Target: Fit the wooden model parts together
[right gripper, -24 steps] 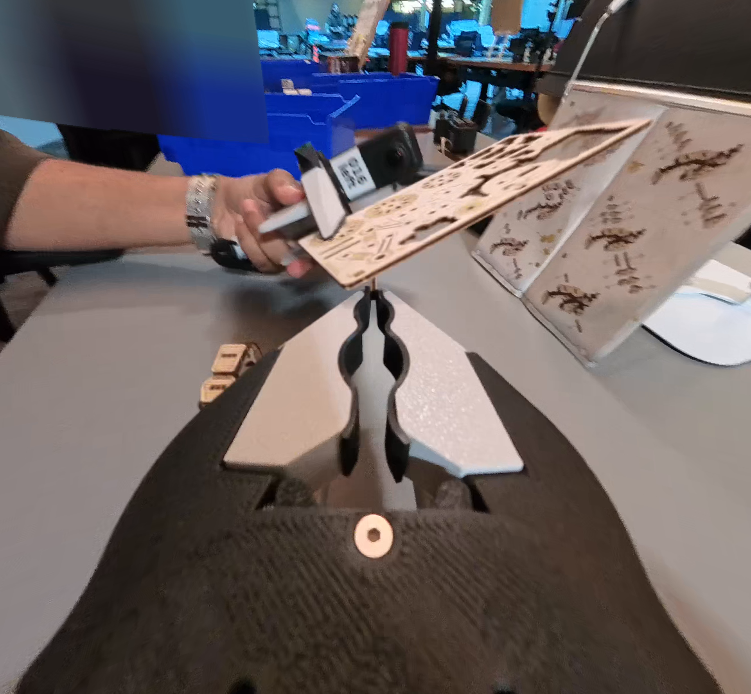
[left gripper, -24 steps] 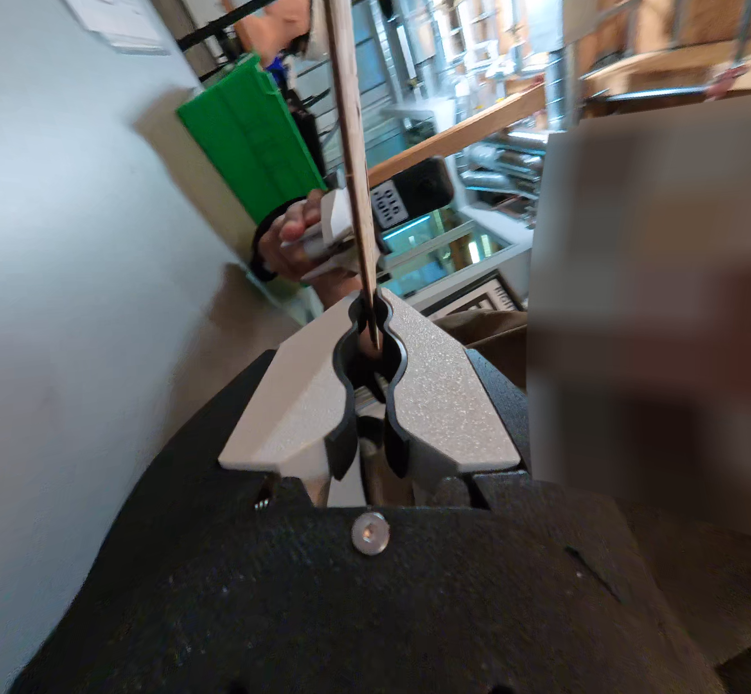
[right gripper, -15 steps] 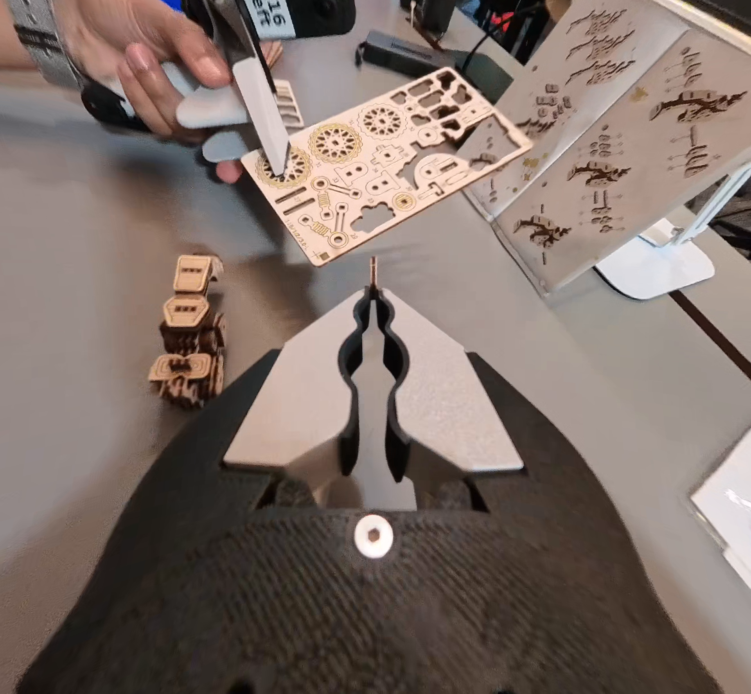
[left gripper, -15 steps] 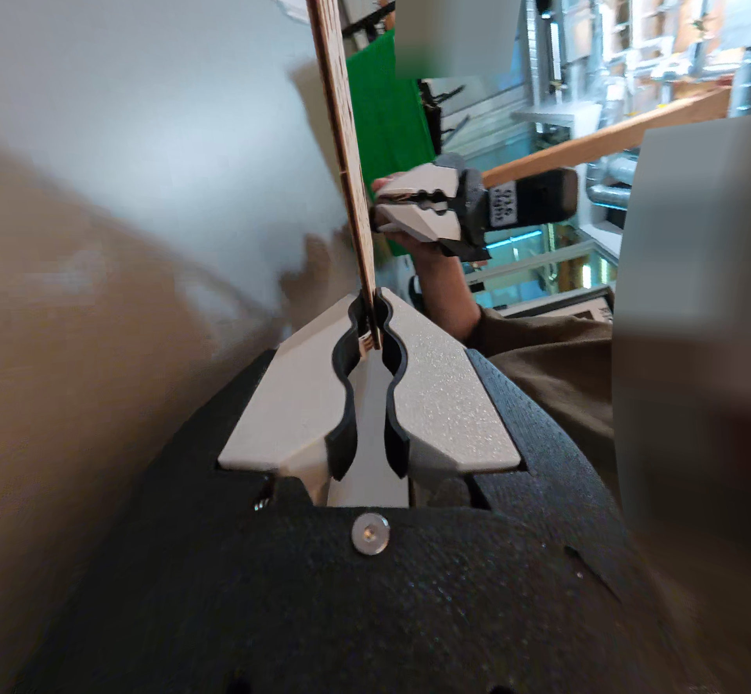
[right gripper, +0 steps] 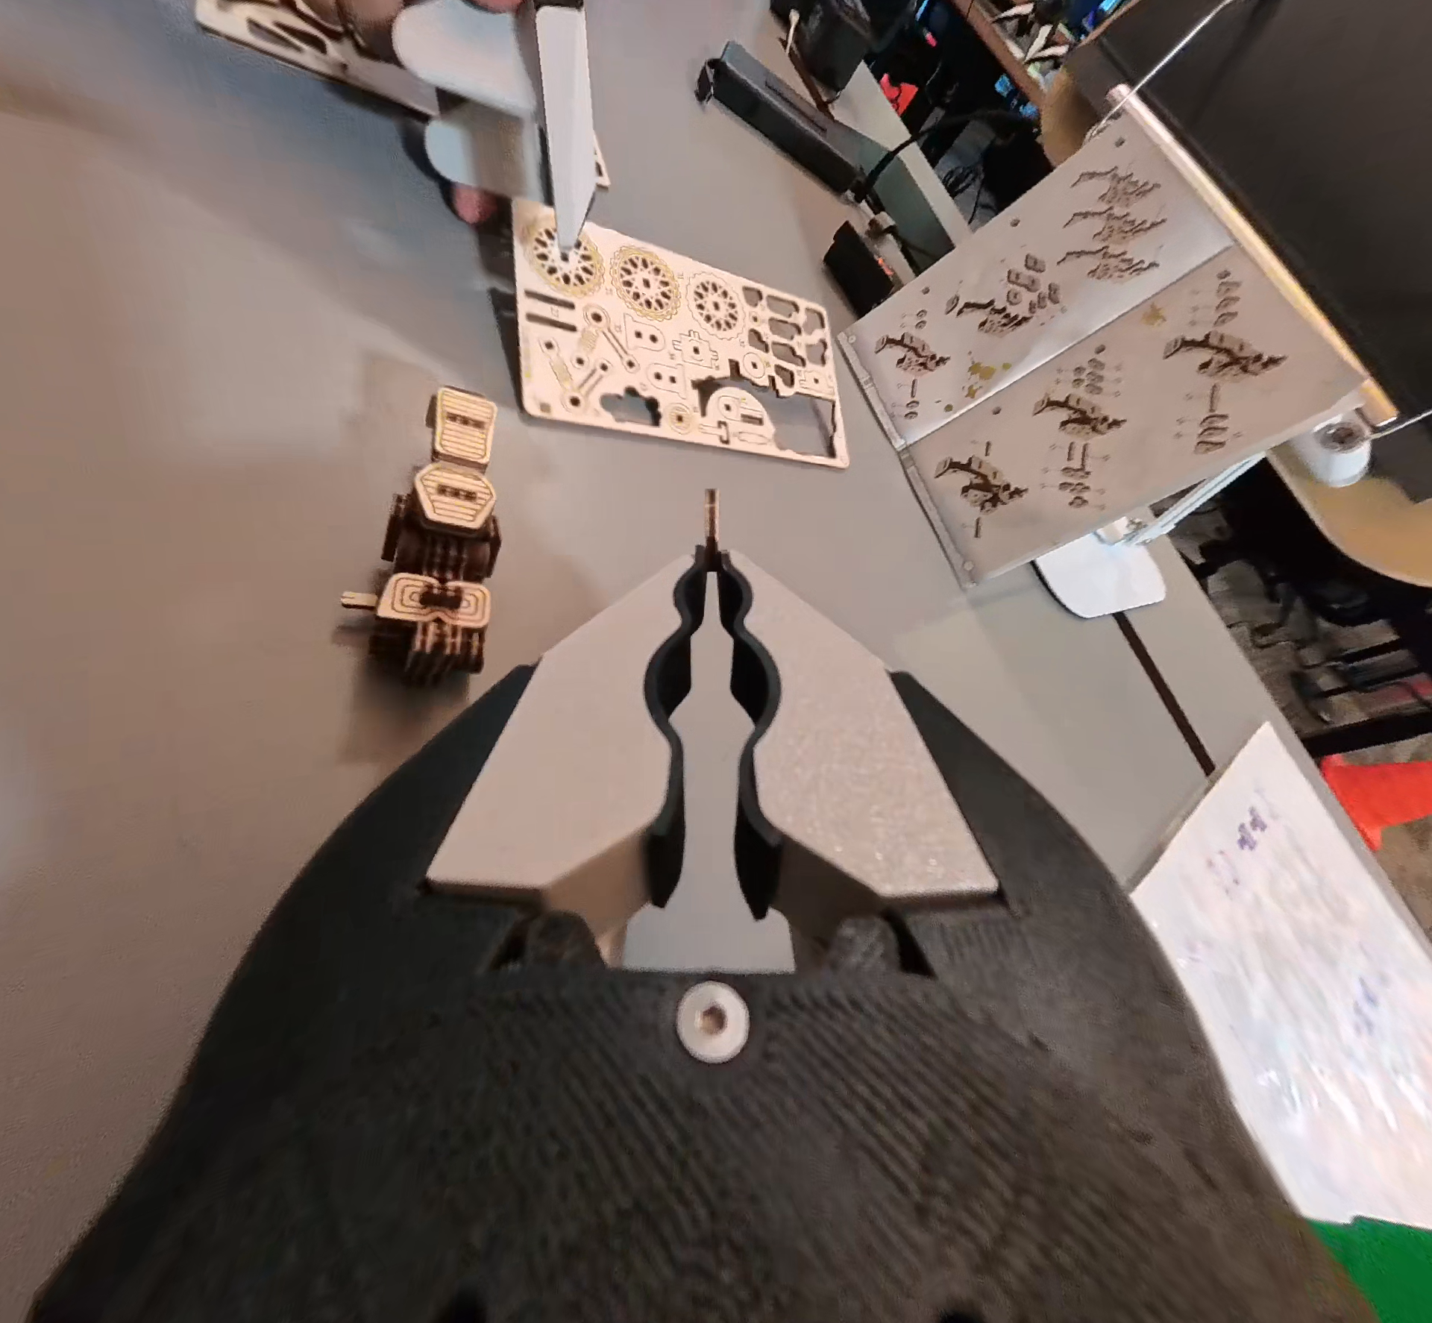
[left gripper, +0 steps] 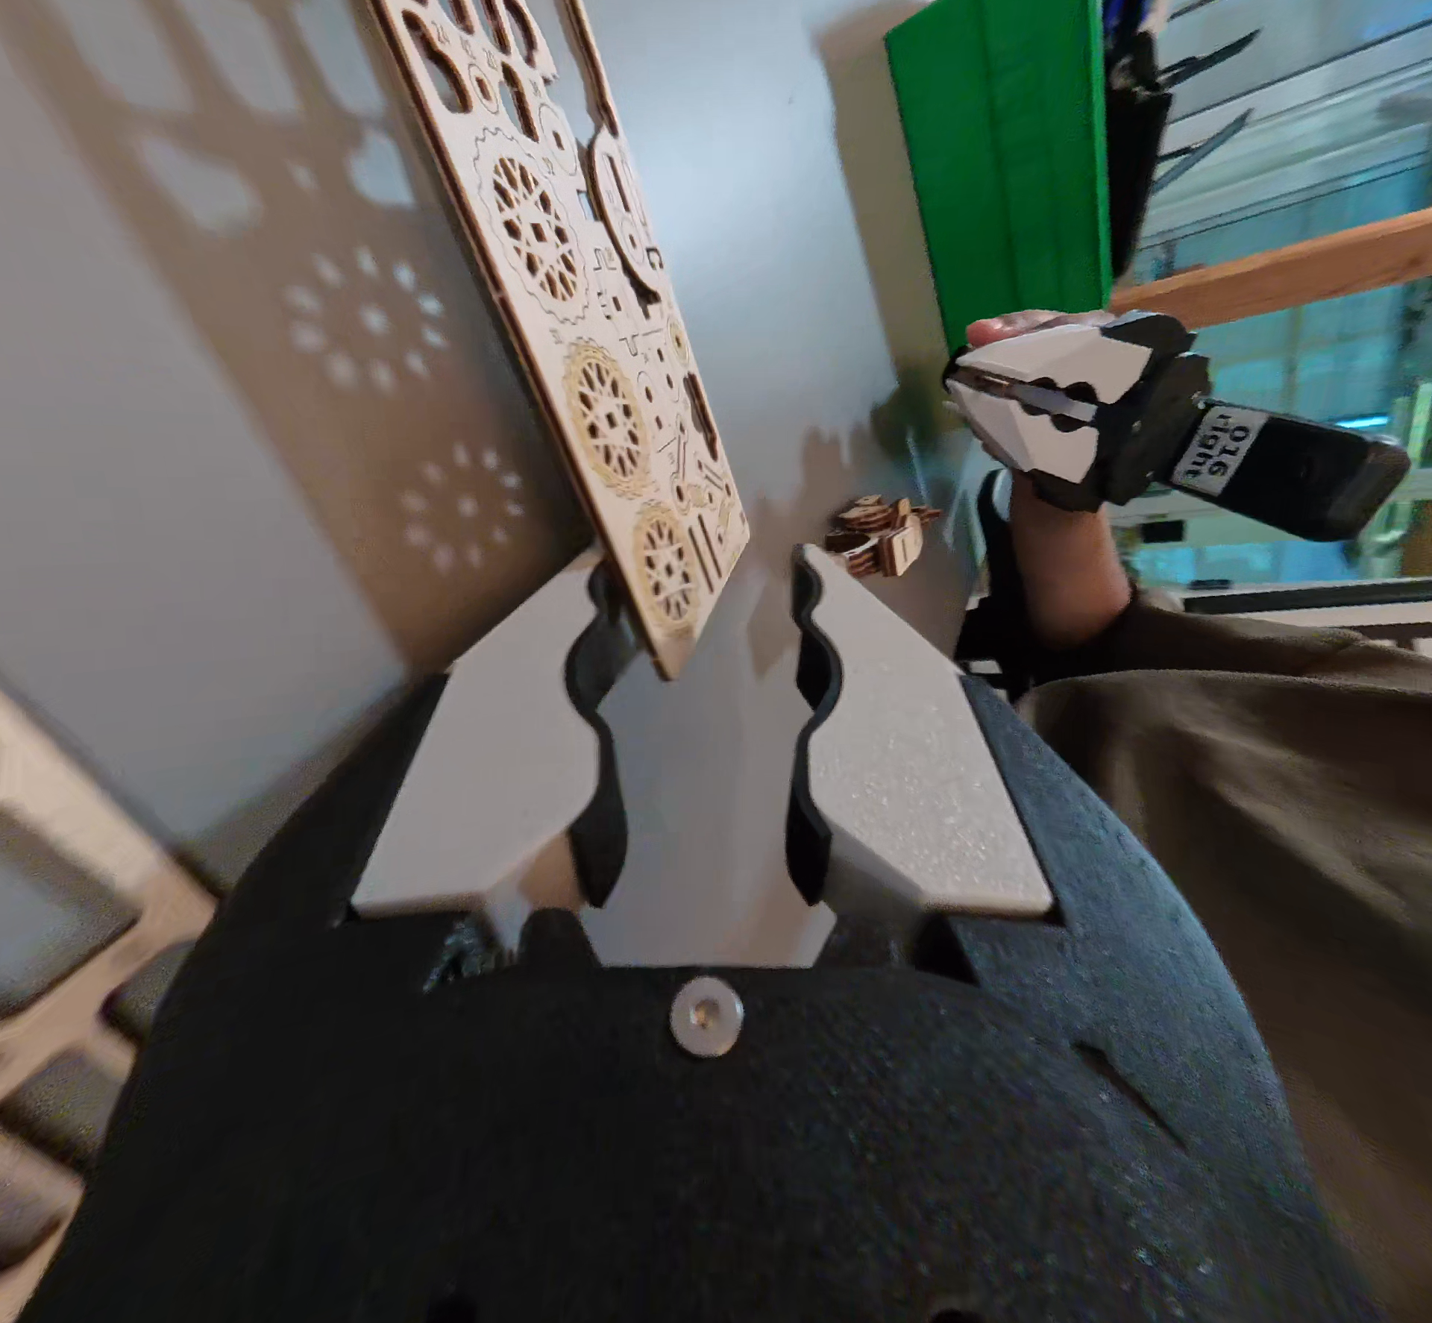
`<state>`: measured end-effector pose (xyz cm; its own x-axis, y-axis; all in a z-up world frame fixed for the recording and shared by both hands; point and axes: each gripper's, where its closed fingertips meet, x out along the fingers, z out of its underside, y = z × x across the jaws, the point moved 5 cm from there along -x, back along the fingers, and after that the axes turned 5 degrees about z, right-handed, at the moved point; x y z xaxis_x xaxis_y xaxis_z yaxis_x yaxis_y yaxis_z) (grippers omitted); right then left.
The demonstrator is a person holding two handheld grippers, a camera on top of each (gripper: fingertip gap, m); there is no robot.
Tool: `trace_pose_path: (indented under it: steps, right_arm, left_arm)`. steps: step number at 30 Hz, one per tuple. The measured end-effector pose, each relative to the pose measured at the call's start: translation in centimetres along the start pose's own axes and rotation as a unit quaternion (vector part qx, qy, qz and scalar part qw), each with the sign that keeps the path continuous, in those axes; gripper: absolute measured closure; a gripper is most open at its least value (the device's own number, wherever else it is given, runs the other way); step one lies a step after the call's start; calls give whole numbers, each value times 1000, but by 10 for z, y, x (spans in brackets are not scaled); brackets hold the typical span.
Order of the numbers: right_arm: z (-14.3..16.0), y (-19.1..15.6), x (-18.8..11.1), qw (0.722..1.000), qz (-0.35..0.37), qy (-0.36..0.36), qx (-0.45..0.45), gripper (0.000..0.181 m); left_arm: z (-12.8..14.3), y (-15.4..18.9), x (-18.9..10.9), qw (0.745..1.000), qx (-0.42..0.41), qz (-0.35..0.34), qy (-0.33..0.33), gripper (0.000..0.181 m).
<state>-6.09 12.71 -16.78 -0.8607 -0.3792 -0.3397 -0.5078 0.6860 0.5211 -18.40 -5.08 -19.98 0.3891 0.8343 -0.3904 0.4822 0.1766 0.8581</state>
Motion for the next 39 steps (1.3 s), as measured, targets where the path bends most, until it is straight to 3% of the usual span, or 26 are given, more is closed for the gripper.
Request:
trace_pose_path:
  steps: [2, 8, 12, 17, 23, 26, 28, 32, 35, 39]
  right_arm:
    - [-2, -1, 0, 1000, 4, 9, -5, 181]
    - [-12, 3, -2, 995, 62, 31, -73, 181]
    - [-19, 0, -2, 984, 97, 38, -147, 181]
    - [-24, -2, -4, 966, 135, 46, -217, 181]
    - [-24, 1, -6, 962, 150, 46, -222, 181]
    - [-26, 3, -6, 961, 158, 51, -221, 181]
    - [-27, 2, -5, 960, 159, 52, -224, 181]
    - [-28, -3, -1, 963, 148, 47, -221, 181]
    - [-28, -8, 1, 971, 127, 44, -199, 181]
    - [-30, -13, 1, 972, 115, 48, -198, 181]
  left_arm:
    - [1, 1, -11, 999, 15, -28, -5, 121]
    - [-10, -4, -41, 983, 63, -169, 30, 99]
    - [-13, 12, -39, 982, 91, -162, 39, 97]
    - [0, -2, -22, 975, 90, -202, -22, 103]
    - [-18, 6, -39, 975, 89, -195, 58, 104]
    - [-30, 34, -43, 972, 139, -156, 107, 111]
    - [-30, 62, -28, 973, 180, -80, 121, 137]
    - [-13, 98, 30, 965, 239, 25, 102, 154]
    - [4, 98, 68, 955, 291, -12, 51, 153]
    - [11, 105, 85, 946, 320, -13, 59, 156]
